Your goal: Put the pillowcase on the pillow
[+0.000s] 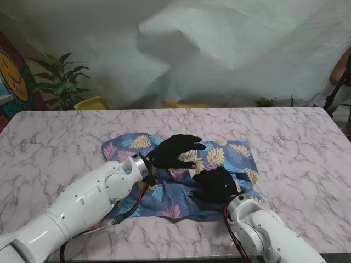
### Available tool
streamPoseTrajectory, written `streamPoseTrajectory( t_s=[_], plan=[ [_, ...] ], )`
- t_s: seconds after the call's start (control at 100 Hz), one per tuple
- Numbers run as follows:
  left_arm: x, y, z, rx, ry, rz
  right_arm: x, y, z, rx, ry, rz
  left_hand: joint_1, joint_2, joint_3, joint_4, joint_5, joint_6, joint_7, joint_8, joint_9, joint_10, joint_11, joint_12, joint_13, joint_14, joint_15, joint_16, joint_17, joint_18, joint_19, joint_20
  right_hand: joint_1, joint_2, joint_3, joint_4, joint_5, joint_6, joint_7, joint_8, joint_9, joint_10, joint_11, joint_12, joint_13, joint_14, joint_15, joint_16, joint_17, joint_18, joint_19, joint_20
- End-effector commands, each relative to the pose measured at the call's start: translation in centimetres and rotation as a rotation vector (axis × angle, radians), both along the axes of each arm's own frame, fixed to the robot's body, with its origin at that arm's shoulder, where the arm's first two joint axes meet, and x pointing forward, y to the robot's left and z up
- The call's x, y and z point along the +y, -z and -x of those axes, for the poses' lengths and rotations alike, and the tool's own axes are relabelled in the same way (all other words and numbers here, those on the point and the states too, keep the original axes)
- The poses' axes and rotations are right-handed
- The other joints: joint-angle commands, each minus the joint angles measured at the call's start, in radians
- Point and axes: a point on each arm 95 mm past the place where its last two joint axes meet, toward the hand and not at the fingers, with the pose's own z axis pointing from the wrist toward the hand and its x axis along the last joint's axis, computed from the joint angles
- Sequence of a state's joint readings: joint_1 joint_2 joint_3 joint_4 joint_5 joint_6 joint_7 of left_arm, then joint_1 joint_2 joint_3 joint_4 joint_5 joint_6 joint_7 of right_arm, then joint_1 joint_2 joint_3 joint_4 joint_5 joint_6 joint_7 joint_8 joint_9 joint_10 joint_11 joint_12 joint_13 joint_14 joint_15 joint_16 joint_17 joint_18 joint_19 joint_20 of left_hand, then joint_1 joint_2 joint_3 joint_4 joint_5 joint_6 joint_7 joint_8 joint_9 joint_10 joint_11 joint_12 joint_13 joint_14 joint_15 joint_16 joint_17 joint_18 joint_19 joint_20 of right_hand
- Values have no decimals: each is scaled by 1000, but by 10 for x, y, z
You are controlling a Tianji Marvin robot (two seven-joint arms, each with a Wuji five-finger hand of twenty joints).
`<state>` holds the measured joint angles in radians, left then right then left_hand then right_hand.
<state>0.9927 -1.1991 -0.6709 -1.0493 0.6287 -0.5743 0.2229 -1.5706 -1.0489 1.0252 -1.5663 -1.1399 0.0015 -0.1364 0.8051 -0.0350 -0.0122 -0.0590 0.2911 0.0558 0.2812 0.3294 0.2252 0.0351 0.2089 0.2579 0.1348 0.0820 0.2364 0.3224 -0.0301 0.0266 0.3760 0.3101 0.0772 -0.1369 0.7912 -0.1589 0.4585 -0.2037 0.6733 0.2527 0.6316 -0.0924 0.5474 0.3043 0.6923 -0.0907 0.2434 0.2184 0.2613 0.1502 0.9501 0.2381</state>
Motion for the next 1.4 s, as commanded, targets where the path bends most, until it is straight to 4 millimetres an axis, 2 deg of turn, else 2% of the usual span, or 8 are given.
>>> streamPoseTrajectory(
  t_s=[0.0, 0.09, 0.19, 0.42, 0.56, 0.77, 1.08, 1.39],
  plan=[
    [1, 7, 3, 21, 3, -58, -1, 0, 3, -6, 16, -4, -67, -54, -13, 26, -78, 31, -65, -28, -69, 22, -97, -38, -62, 12, -85, -31, -21, 11, -101, -9, -1, -21, 29, 21, 33, -8, 24, 8, 18, -3, 9, 10, 29, 17, 27, 7, -6, 5, 3, 11],
    [1, 11, 5, 10, 41, -117, -1, -6, 3, -19, 20, -9, -70, -118, -3, 24, -119, 59, -134, -55, -109, 36, -173, -4, -88, 11, -158, -23, -23, 6, -189, 26, 0, -21, 27, 21, 35, -7, 23, 8, 22, -3, 8, 9, 31, 17, 27, 7, -6, 6, 3, 11],
    [0, 16, 4, -16, 49, -166, 1, -11, 5, -28, 21, -31, -74, -112, 0, 23, -120, 66, -149, -61, -118, 39, -191, 16, -103, 12, -177, -12, -29, 5, -212, 39, 0, -20, 25, 20, 36, -6, 21, 7, 25, -3, 6, 8, 31, 18, 25, 7, -7, 7, 2, 11],
    [-4, 24, -8, -100, -10, -146, 4, -29, 18, -92, 33, -43, 9, -12, 10, 23, -100, 58, -117, -38, -107, 15, -173, 56, -88, -2, -162, 33, 1, -5, -252, 69, 9, -26, 23, 21, 38, -4, 18, 6, 30, -2, 1, 6, 32, 20, 22, 7, -6, 7, 1, 10],
    [-9, 26, -10, -126, -20, -116, 2, -41, 26, -154, 65, -57, 28, 57, -2, 24, -95, 47, -86, -25, -99, 7, -162, 62, -82, -11, -153, 30, 8, -14, -258, 79, 11, -29, 23, 22, 45, -3, 16, 5, 36, 0, 0, 5, 36, 21, 22, 7, -4, 9, 2, 11],
    [-25, 33, -11, -127, -7, -67, -9, -50, 34, -215, 133, -57, 15, 101, -11, 21, -91, 39, -63, -17, -89, -2, -148, 60, -78, -15, -143, 29, 14, -18, -257, 83, 11, -34, 29, 22, 61, -7, 17, 6, 52, -5, 2, 6, 48, 17, 25, 11, 2, 9, 6, 13],
    [-44, 39, -9, -125, 31, -52, -32, -47, 34, -243, 243, -71, 22, 120, -13, 20, -85, 36, -38, -12, -81, -5, -132, 52, -73, -18, -132, 26, 18, -22, -251, 89, 11, -43, 45, 22, 58, 4, 15, 6, 55, -2, 9, 10, 53, 19, 28, 15, 9, 9, 15, 17],
    [-38, 33, -7, -131, 34, -70, -48, -15, 16, -126, 262, -20, 27, 120, -15, 22, -77, 32, -28, -16, -73, -10, -110, 37, -65, -21, -111, 16, 6, -21, -206, 104, 12, -47, 60, 20, 54, 9, 17, 7, 45, -2, 16, 14, 47, 20, 32, 17, 10, 7, 20, 20]
  ],
)
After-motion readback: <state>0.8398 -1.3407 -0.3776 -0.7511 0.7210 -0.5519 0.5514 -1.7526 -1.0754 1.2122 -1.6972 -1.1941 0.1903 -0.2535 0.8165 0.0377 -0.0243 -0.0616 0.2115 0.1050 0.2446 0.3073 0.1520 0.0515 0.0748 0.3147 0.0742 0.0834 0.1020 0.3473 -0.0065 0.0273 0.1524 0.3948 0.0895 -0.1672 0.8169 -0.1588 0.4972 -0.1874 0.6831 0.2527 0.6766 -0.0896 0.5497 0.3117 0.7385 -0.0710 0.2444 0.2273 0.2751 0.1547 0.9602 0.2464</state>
